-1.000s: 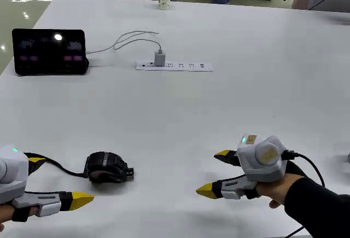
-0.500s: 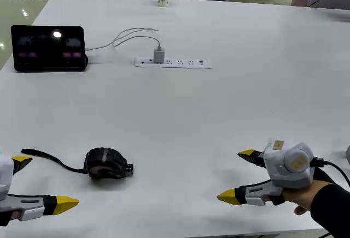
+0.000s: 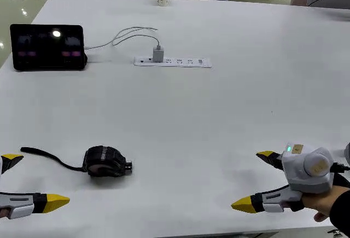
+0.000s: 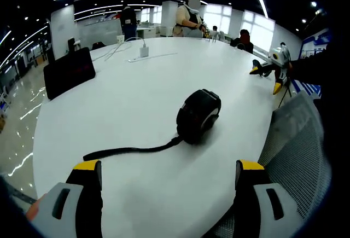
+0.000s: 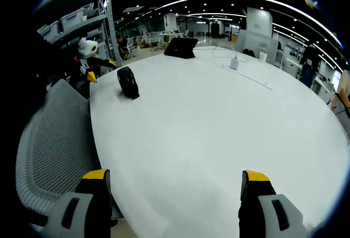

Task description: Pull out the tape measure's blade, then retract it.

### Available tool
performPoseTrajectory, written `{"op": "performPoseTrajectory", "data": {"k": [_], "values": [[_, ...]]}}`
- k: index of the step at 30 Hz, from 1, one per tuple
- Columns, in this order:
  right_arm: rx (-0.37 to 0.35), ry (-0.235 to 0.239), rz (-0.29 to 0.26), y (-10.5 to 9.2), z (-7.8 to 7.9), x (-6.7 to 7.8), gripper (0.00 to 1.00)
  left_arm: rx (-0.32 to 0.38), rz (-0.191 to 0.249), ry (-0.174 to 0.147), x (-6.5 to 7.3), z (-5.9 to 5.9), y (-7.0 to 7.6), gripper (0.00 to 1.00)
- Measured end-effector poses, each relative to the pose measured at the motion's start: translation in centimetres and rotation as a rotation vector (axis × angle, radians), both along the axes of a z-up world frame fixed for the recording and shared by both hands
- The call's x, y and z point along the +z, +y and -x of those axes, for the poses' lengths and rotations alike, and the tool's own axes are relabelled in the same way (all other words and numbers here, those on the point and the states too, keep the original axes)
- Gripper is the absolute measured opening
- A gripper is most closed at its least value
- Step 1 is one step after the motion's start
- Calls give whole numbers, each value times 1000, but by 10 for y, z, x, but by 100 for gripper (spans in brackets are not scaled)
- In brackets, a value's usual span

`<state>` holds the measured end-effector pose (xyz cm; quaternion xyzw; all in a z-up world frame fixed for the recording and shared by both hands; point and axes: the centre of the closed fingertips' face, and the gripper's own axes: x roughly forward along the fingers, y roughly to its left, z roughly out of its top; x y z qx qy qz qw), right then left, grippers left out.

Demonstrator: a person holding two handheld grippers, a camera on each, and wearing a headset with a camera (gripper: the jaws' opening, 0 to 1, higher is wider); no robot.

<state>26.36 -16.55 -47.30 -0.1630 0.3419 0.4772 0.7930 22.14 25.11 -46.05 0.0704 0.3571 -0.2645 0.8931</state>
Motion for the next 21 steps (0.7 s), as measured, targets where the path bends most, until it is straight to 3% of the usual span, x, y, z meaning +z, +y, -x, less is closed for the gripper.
{"op": "performPoseTrajectory", "data": {"k": [12, 21], "values": [[-20, 4, -5, -7, -1, 0, 99, -15, -21, 14, 0, 3, 3, 99], [-19, 13, -5, -6, 1, -1, 99, -19, -42, 1, -1, 2, 6, 99]]}}
